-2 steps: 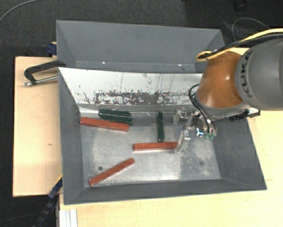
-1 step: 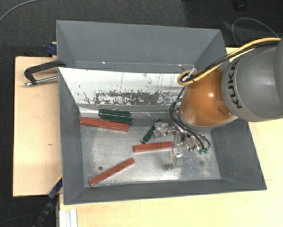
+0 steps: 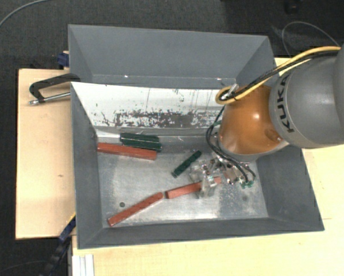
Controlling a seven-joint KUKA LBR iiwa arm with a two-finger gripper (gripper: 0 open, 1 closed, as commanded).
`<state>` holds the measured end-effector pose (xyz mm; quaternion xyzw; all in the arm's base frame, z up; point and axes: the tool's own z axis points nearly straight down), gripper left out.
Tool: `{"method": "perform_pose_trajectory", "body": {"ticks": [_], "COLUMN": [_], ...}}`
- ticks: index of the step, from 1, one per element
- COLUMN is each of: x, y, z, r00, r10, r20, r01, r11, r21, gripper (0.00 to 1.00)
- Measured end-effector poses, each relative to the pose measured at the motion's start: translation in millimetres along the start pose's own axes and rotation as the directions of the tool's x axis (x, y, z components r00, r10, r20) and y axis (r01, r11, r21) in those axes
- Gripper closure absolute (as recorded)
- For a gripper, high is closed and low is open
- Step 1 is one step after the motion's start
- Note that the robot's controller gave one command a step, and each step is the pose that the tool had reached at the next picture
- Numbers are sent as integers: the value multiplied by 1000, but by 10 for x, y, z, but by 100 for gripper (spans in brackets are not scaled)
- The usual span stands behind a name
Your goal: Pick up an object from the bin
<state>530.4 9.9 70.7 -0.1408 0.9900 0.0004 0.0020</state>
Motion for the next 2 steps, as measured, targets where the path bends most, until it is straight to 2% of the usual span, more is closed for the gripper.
{"method": "perform_pose_trajectory", "body": {"ticks": [1, 2], "x": [-8, 241], "y": [353, 311], "z": [-1265, -2206], "r00": [999, 977], "r10": [52, -212], "r20": [10, 7], "r01": [-52, 212], "r11": [999, 977], "r21": [0, 4], "gripper": [100, 100]}}
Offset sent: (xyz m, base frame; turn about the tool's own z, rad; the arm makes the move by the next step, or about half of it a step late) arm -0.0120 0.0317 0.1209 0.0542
